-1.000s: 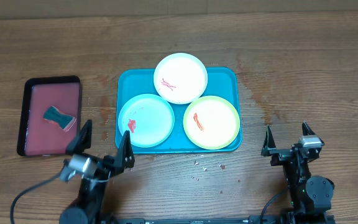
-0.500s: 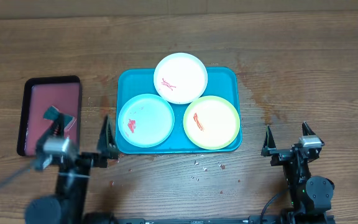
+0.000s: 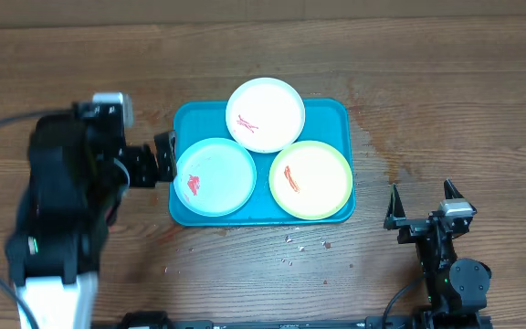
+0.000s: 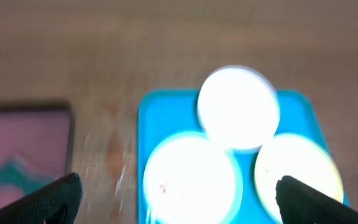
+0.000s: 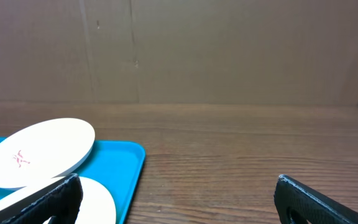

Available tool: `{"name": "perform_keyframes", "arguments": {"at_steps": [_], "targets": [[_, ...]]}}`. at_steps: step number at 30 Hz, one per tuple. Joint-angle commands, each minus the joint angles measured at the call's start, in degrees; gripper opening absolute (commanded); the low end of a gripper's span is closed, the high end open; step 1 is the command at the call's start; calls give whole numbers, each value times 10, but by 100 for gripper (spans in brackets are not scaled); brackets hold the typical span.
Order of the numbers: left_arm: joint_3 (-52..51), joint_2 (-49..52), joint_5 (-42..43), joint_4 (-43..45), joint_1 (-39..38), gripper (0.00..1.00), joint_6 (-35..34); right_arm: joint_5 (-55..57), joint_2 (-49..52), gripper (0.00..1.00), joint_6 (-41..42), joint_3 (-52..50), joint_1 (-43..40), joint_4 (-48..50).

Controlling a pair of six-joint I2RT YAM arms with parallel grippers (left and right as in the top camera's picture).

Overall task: Clean dirty plates on tray and stack at the side
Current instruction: 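Move the left gripper over the pink water tray toward the sponge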

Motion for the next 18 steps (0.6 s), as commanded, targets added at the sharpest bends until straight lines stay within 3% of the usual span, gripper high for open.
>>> {"name": "perform_keyframes", "arguments": {"at_steps": [1,4,10,18], "targets": [[102,95,-74,-79,-1,100,7,2,-6,100,-2,-6,-2,3],[154,161,-106,-117,15,100,-40,2,-6,100,-2,-6,-1,3],[162,223,-106,-81,89,100,-137,2,-6,100,-2,-6,-1,3],[161,276,-110,-106,132,100,-141,2,-6,100,-2,-6,-2,3]]}}
